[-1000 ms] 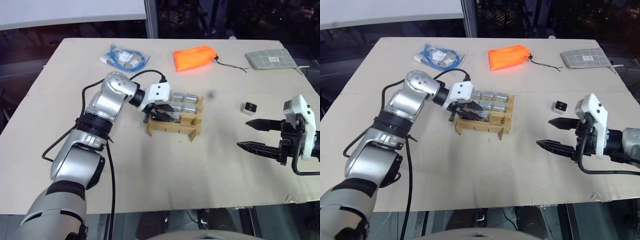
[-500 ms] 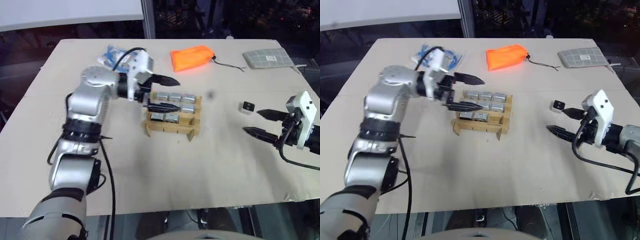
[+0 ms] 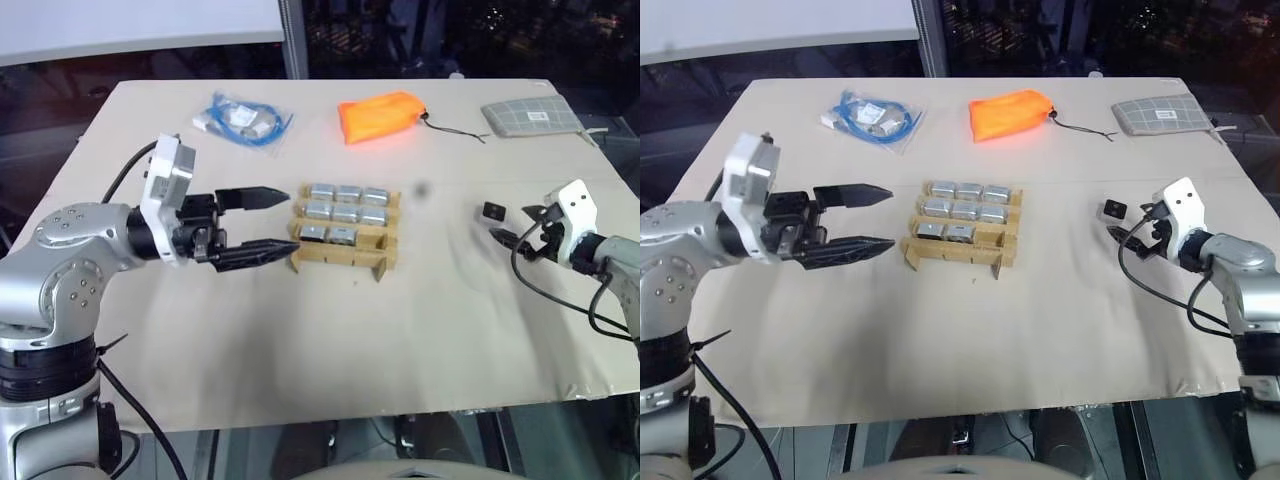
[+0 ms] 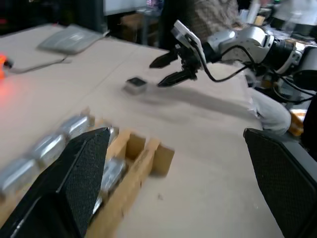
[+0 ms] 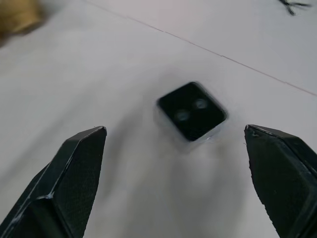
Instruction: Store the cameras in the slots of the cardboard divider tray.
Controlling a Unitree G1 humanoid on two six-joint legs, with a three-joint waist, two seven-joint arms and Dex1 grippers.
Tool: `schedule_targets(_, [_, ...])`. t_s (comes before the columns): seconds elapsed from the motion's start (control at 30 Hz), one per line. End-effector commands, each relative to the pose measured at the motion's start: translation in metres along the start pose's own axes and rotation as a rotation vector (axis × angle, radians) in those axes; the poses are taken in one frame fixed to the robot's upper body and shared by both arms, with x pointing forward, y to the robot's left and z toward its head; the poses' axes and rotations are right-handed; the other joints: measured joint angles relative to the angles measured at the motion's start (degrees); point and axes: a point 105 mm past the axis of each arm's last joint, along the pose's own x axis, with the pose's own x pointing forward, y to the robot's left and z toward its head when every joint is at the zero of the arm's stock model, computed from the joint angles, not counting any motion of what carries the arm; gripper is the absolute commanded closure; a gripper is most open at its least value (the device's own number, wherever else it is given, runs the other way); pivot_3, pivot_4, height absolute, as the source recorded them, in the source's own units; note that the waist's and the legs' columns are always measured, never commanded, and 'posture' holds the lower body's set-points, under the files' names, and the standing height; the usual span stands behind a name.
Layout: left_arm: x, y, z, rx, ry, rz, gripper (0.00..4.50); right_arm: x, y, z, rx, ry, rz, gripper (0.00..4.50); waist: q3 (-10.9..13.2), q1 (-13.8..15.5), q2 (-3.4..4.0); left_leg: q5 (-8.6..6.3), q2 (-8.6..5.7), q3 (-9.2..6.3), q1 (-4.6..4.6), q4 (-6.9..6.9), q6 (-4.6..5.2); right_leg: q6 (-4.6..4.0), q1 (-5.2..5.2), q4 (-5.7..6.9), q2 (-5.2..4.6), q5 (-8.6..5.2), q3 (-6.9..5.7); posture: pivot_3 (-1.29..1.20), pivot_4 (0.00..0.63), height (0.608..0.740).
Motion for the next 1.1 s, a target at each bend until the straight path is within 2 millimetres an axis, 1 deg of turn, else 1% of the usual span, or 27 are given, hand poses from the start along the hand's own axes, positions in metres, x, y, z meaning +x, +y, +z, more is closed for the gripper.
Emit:
schedule_targets(0.03, [-0.003, -0.006, 0.015, 0.057, -0.026, 0.034, 0.00, 0.010, -0.012, 0.015, 0.013, -0.077, -0.103, 0.02, 0.00, -0.10, 0.00, 0.00, 0.00, 0.00, 0.01, 0.00, 0.00, 0.00, 0.00, 0.00, 0.00, 0.00, 0.00, 0.00, 0.150, 0.740])
schedule_targets(0.13, [-0.003, -0.008, 0.014, 0.051, -0.020, 0.045, 0.00, 0.018, -0.014, 0.009, 0.049, -0.072, -0.164, 0.02, 0.00, -0.05, 0.00, 0.03, 0.00, -0.02, 0.02, -0.03, -0.05, -0.01, -0.01, 0.02, 0.04, 0.00, -0.02, 0.00, 0.150, 0.740])
schedule_targets(0.3, [-0.003, -0.008, 0.014, 0.045, -0.011, 0.054, 0.00, 0.033, 0.000, 0.008, 0.214, -0.141, -0.246, 0.02, 0.00, -0.22, 0.01, 0.03, 0.00, 0.03, 0.01, -0.06, -0.06, -0.01, -0.01, 0.00, 0.02, 0.00, 0.01, 0.00, 0.150, 0.740])
schedule_targets(0.37, [-0.003, -0.007, 0.012, 0.044, -0.002, 0.056, 0.00, 0.037, 0.002, 0.005, 0.254, -0.160, -0.290, 0.02, 0.00, -0.24, 0.03, 0.04, 0.01, 0.01, 0.04, -0.06, -0.08, -0.02, -0.01, 0.02, 0.04, 0.00, 0.00, 0.00, 0.150, 0.740])
schedule_targets(0.47, [-0.003, -0.006, 0.010, 0.043, 0.013, 0.057, 0.00, 0.041, 0.003, -0.001, 0.280, -0.171, -0.351, 0.02, 0.00, -0.19, 0.04, 0.05, 0.00, 0.01, 0.04, -0.08, -0.09, -0.02, -0.02, 0.04, 0.04, 0.00, 0.00, 0.00, 0.150, 0.740])
schedule_targets(0.7, [-0.002, -0.006, 0.011, 0.047, 0.016, 0.048, 0.00, 0.050, 0.013, -0.013, 0.287, -0.135, -0.408, 0.02, 0.00, -0.28, 0.04, 0.05, -0.02, 0.02, 0.04, -0.09, -0.09, -0.02, -0.02, 0.03, 0.04, 0.00, 0.00, 0.00, 0.150, 0.740])
schedule_targets(0.87, [-0.002, -0.005, 0.010, 0.050, 0.023, 0.046, 0.00, 0.051, 0.022, -0.015, 0.301, -0.145, -0.413, 0.02, -0.01, -0.31, 0.04, 0.05, -0.01, 0.02, 0.05, -0.10, -0.10, -0.02, -0.02, 0.02, 0.05, 0.00, 0.01, 0.00, 0.150, 0.740])
schedule_targets(0.9, [-0.002, -0.005, 0.010, 0.050, 0.024, 0.046, 0.00, 0.051, 0.022, -0.014, 0.298, -0.147, -0.413, 0.55, -0.01, -0.32, 0.04, 0.05, -0.01, 0.02, 0.05, -0.10, -0.10, -0.02, -0.02, 0.03, 0.05, 0.00, 0.01, 0.00, 0.150, 0.740])
schedule_targets(0.93, [-0.002, -0.005, 0.010, 0.050, 0.025, 0.045, 0.00, 0.051, 0.023, -0.014, 0.289, -0.147, -0.412, 0.83, -0.01, -0.33, 0.04, 0.05, -0.01, 0.02, 0.05, -0.10, -0.10, -0.02, -0.02, 0.03, 0.05, 0.00, 0.01, 0.00, 0.150, 0.740])
schedule_targets(1.03, [-0.001, -0.005, 0.010, 0.048, 0.025, 0.034, 0.00, 0.049, 0.022, -0.013, 0.265, -0.152, -0.415, 2.09, -0.01, -0.35, 0.05, 0.05, -0.01, 0.02, 0.06, -0.10, -0.10, -0.02, -0.02, 0.03, 0.04, 0.00, 0.01, 0.00, 0.150, 0.740])
schedule_targets(1.07, [-0.001, -0.005, 0.010, 0.047, 0.024, 0.032, 0.00, 0.048, 0.021, -0.013, 0.260, -0.154, -0.415, 2.30, -0.01, -0.36, 0.05, 0.05, -0.01, 0.02, 0.06, -0.10, -0.10, -0.02, -0.02, 0.03, 0.05, 0.00, 0.01, 0.00, 0.150, 0.740])
schedule_targets(1.1, [0.000, -0.004, 0.010, 0.046, 0.023, 0.030, 0.00, 0.047, 0.021, -0.010, 0.232, -0.162, -0.412, 2.33, -0.01, -0.37, 0.05, 0.05, -0.01, 0.02, 0.06, -0.10, -0.10, -0.02, -0.02, 0.03, 0.05, 0.00, 0.01, 0.00, 0.150, 0.740])
